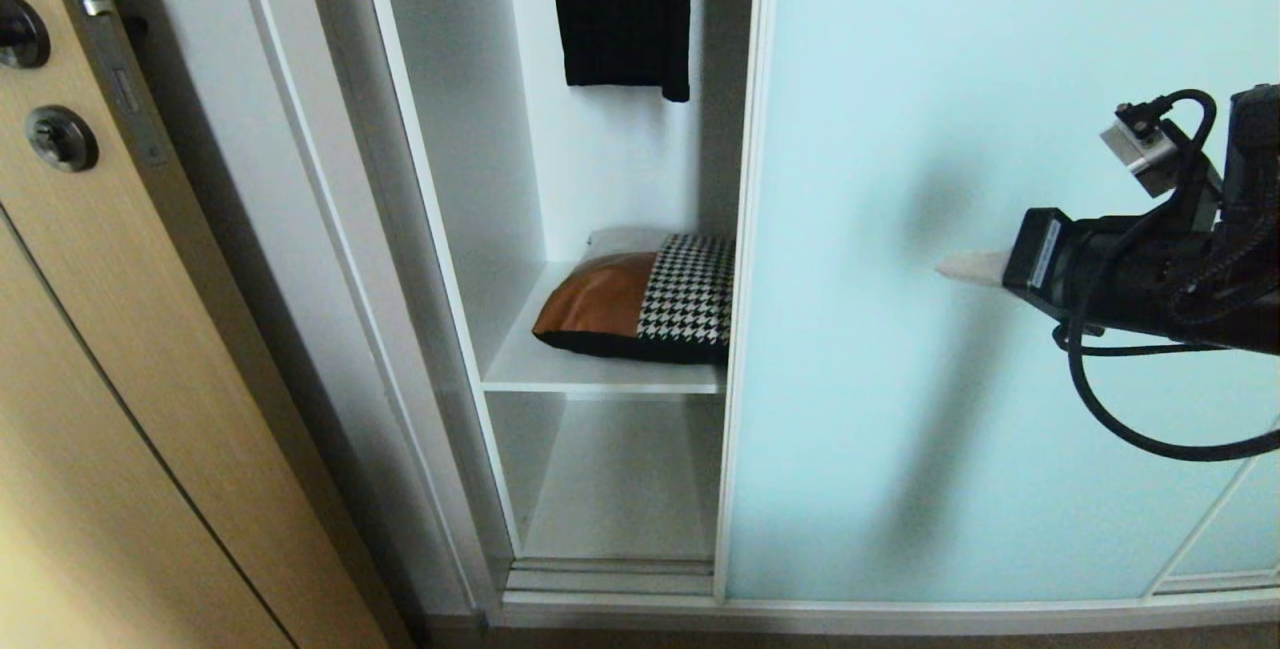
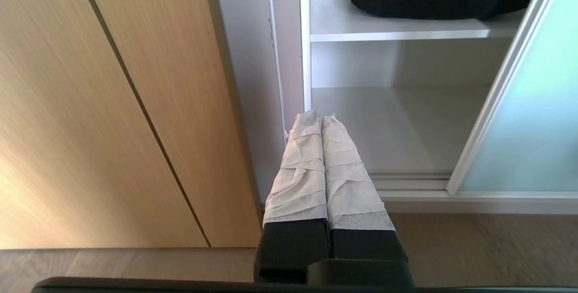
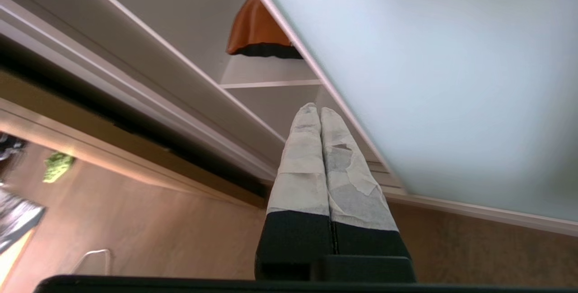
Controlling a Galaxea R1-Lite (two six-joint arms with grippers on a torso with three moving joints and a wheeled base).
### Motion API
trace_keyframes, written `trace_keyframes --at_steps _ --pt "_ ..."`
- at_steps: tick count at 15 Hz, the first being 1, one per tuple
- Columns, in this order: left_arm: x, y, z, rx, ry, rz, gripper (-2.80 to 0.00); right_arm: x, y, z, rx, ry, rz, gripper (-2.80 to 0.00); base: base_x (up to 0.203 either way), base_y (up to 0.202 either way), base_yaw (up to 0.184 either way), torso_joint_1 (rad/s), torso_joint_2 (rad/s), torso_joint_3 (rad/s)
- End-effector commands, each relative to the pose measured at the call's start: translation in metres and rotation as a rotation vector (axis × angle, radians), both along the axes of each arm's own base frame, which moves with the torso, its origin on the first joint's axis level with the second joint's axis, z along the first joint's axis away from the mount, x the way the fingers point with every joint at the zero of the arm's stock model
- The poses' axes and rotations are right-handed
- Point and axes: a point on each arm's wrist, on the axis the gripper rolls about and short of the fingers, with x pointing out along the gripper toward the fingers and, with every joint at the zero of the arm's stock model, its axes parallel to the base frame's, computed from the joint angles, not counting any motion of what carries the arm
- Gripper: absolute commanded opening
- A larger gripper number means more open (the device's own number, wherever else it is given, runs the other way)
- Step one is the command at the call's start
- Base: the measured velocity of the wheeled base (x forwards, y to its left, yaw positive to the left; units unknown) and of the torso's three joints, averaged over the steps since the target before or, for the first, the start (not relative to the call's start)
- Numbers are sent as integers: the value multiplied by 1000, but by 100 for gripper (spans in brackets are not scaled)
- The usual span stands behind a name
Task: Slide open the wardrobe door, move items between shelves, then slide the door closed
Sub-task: Close the door
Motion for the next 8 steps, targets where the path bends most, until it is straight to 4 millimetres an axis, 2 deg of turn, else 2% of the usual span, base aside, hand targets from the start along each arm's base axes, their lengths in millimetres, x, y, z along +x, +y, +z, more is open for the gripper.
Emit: trace_keyframes --at_steps 1,2,4,6,8 --pt "0 0 0 0 2 0 -280 -14 -5 7 3 -29 -7 -280 0 0 0 0 0 0" --pt "0 0 0 1 2 0 -280 -22 -8 8 4 -39 -13 -280 0 0 0 0 0 0" --pt "0 0 0 0 2 0 -280 -56 -17 13 -12 -96 -13 -280 0 0 0 0 0 0" --pt "0 0 0 0 2 0 -280 -96 -28 13 -44 -170 -16 -280 0 0 0 0 0 0" --pt "0 0 0 0 2 0 -280 -143 -41 2 -87 -244 -33 -280 0 0 0 0 0 0"
